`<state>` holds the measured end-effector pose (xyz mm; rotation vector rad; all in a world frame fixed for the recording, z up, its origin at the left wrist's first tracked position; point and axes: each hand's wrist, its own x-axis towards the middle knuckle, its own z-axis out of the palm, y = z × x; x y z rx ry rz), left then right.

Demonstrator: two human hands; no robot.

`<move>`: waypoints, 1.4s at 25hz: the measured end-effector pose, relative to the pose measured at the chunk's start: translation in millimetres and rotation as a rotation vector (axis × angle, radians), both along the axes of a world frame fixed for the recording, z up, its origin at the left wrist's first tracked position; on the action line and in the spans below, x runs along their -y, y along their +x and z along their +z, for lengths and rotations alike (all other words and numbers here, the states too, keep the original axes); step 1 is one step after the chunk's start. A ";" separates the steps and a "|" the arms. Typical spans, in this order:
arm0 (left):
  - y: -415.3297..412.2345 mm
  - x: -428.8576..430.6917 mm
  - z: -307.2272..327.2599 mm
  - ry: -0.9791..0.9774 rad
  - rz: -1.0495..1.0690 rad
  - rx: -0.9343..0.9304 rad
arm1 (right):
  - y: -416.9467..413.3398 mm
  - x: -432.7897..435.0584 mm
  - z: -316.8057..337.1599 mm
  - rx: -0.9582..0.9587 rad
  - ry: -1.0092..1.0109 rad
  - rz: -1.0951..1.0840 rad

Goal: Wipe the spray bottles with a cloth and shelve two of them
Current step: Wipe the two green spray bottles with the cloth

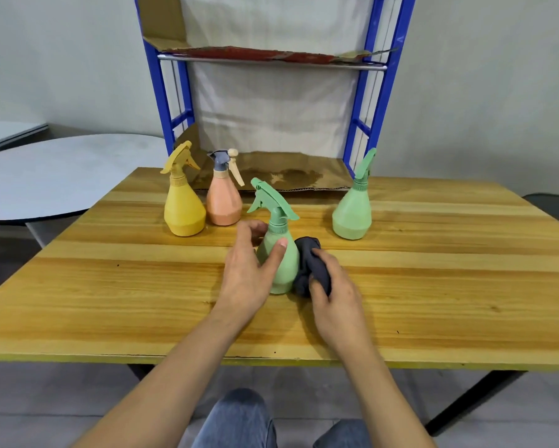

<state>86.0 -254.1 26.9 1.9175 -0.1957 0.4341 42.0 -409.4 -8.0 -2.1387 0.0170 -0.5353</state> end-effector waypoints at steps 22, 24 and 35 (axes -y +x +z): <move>1.3 -30.7 -24.4 0.106 -0.409 -0.045 | -4.8 -25.6 24.7 0.016 -0.090 -0.075; 0.3 -30.8 -24.6 0.119 -0.388 -0.037 | -11.8 -20.8 16.5 -0.045 -0.102 -0.089; -3.6 -26.2 -17.2 0.158 -0.372 -0.055 | -6.0 -28.4 17.5 0.021 0.014 -0.150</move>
